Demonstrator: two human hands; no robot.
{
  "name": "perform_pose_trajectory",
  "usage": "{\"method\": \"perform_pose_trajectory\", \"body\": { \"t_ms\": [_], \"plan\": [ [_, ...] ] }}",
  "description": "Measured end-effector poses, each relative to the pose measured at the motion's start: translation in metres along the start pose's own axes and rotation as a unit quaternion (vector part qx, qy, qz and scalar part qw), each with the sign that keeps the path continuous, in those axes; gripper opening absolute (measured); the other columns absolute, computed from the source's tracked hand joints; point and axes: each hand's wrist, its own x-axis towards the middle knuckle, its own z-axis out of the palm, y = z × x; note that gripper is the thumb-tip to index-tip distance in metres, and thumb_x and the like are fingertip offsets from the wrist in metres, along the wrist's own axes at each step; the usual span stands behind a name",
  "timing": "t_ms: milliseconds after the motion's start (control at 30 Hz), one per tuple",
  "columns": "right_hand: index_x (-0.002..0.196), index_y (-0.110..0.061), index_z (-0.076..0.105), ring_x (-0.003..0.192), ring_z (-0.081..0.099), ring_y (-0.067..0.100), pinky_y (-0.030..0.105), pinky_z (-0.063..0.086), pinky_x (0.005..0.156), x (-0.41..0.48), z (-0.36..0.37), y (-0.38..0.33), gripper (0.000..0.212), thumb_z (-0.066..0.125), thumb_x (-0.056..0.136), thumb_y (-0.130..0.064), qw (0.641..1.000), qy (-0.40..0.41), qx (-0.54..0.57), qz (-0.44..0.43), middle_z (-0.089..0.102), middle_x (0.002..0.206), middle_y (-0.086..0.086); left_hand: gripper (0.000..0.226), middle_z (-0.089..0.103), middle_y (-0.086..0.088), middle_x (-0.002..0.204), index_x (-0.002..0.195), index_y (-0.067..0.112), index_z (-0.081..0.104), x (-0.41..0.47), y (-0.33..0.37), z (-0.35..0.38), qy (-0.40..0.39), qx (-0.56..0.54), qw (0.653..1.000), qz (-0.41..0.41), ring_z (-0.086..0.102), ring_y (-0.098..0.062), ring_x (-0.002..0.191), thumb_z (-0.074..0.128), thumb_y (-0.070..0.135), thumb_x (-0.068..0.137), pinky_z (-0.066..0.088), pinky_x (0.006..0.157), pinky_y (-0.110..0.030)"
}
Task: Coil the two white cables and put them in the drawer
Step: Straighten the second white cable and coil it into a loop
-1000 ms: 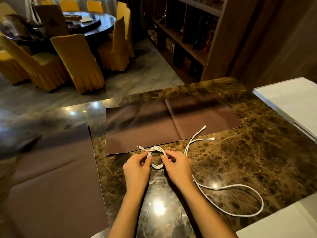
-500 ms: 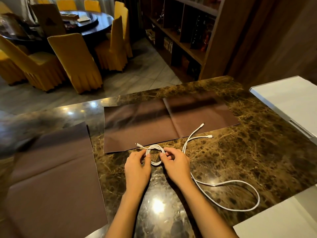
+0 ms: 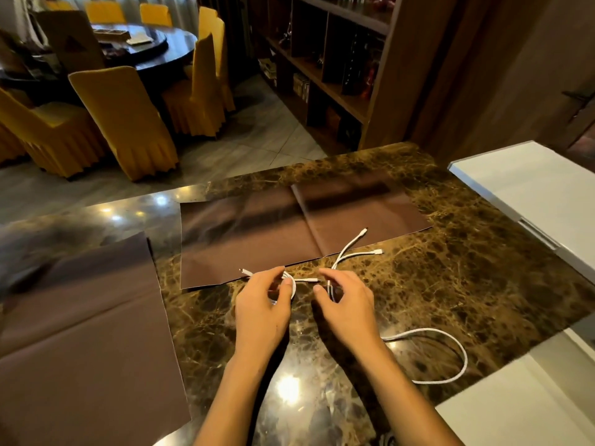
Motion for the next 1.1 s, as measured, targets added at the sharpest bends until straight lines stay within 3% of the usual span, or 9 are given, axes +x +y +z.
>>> {"method": "perform_pose_trajectory", "body": {
  "t_ms": [67,167,267,400,567,733,833,1033,1100],
  "plan": [
    [0.123,-0.021,0.069,0.107,0.059,0.015,0.020,0.037,0.095,-0.003,-0.005,0.006,0.043,0.078,0.082,-0.027,0.999,0.003,-0.046,0.011,0.066,0.113,-0.002,0.027,0.074,0.009,0.108,0.120,0.018,0.074,0.002,0.013,0.008,-0.037,0.003,0.999,0.001,0.063,-0.001,0.090,0.068,0.024,0.095,0.041,0.079,0.002],
    [0.127,-0.023,0.064,0.109,0.058,0.021,0.028,0.040,0.095,-0.009,-0.013,0.011,0.052,0.077,0.078,-0.034,0.996,-0.018,-0.078,0.050,0.065,0.112,0.001,0.027,0.077,0.004,0.106,0.119,0.018,0.074,0.004,0.025,0.025,-0.117,0.015,0.993,0.002,0.066,-0.004,0.086,0.068,0.026,0.094,0.051,0.083,-0.012],
    [0.117,-0.024,0.067,0.093,0.062,0.023,0.033,0.048,0.085,-0.015,-0.020,0.018,0.040,0.074,0.079,-0.035,0.991,-0.050,-0.098,0.070,0.064,0.094,-0.002,0.027,0.079,0.001,0.110,0.119,0.020,0.074,-0.001,0.026,0.044,-0.196,0.059,0.979,0.001,0.073,-0.016,0.098,0.066,0.027,0.094,0.053,0.092,-0.029],
    [0.106,-0.025,0.069,0.090,0.065,0.020,0.034,0.050,0.082,-0.023,-0.024,0.029,0.023,0.065,0.085,-0.032,0.984,-0.087,-0.122,0.100,0.068,0.088,-0.004,0.028,0.079,-0.001,0.107,0.119,0.020,0.073,-0.015,0.023,0.058,-0.249,0.055,0.965,-0.055,0.073,-0.018,0.100,0.066,0.028,0.093,0.054,0.092,-0.030],
    [0.111,-0.018,0.064,0.108,0.058,0.027,0.036,0.040,0.091,-0.028,-0.024,0.032,0.020,0.050,0.096,-0.017,0.981,-0.093,-0.140,0.094,0.061,0.113,0.006,0.014,0.078,-0.002,0.091,0.098,0.023,0.073,-0.022,0.024,0.066,-0.245,-0.091,0.954,-0.144,0.073,-0.019,0.081,0.069,0.013,0.089,0.057,0.081,-0.035],
    [0.110,-0.016,0.058,0.105,0.057,0.027,0.034,0.039,0.082,-0.032,-0.033,0.030,0.016,0.047,0.099,-0.014,0.988,-0.073,-0.089,0.104,0.058,0.114,0.007,0.026,0.052,-0.017,0.078,0.080,0.009,0.057,-0.022,0.042,0.074,-0.221,-0.295,0.885,-0.285,0.049,-0.018,0.056,0.051,-0.013,0.092,0.040,0.048,-0.027],
    [0.109,-0.020,0.053,0.093,0.059,0.023,0.030,0.034,0.068,-0.036,-0.038,0.032,0.011,0.046,0.101,-0.016,0.990,-0.075,-0.045,0.111,0.066,0.104,0.005,0.010,0.052,-0.016,0.071,0.088,-0.011,0.064,-0.015,0.044,0.080,-0.251,-0.264,0.887,-0.283,0.046,-0.012,0.049,0.056,-0.006,0.093,0.037,0.042,-0.021],
    [0.106,-0.031,0.056,0.068,0.056,-0.001,0.011,0.038,0.057,-0.042,-0.053,0.025,0.016,0.049,0.099,-0.018,0.993,-0.085,0.027,0.072,0.069,0.088,0.000,0.025,0.058,-0.006,0.070,0.092,0.003,0.065,-0.014,0.058,0.092,-0.227,-0.277,0.901,-0.246,0.054,-0.012,0.060,0.052,0.020,0.105,0.048,0.053,-0.025],
    [0.099,-0.030,0.060,0.062,0.057,0.003,0.016,0.044,0.058,-0.043,-0.057,0.022,0.010,0.053,0.098,-0.022,0.993,-0.078,0.065,0.067,0.069,0.083,0.000,0.033,0.053,-0.005,0.066,0.086,0.006,0.064,-0.013,0.066,0.092,-0.205,-0.301,0.901,-0.237,0.052,-0.012,0.056,0.049,0.028,0.106,0.048,0.052,-0.027]
  ]
}}
